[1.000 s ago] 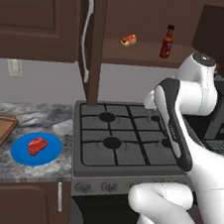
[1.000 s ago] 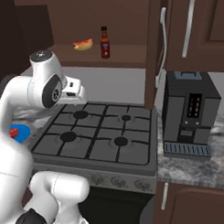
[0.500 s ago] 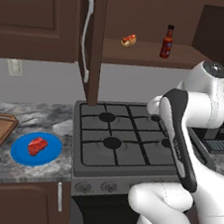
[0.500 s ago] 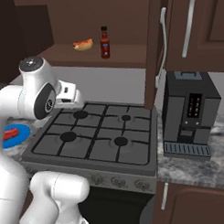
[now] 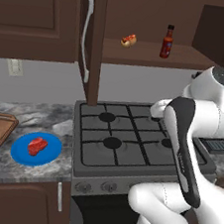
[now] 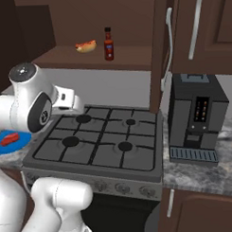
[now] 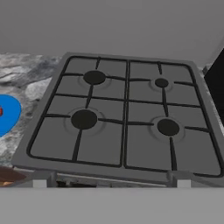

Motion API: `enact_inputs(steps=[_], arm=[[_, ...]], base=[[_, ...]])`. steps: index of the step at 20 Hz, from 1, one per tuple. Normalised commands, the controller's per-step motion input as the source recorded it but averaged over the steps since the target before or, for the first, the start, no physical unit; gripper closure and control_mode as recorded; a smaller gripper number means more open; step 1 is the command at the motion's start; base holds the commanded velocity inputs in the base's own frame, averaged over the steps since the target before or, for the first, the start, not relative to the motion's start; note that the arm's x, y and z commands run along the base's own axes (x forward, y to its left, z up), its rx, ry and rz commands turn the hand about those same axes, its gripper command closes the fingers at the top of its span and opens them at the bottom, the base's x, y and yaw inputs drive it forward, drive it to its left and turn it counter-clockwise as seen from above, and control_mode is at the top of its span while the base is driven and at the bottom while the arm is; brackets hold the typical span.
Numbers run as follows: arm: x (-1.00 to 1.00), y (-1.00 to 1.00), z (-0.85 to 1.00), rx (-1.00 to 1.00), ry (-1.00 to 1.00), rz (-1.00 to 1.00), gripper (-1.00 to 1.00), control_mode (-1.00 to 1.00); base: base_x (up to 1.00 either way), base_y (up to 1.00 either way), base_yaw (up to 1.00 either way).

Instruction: Pick the steak from the plate and place it on the cutting board. Then pick the condiment bottle from the cabinet and place it next to the cutting board.

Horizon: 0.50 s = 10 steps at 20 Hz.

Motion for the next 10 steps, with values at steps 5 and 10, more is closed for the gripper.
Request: enact_inputs(steps=[5,10], arm=[[-0.22,-0.02,0.14,0.0,-0.05,0.02,-1.0,-1.0],[-0.26,-0.02,0.15,0.0,-0.07,0.02,-1.0,-1.0]], base=[[0.0,0.0,0.0],[0.0,0.0,0.0]])
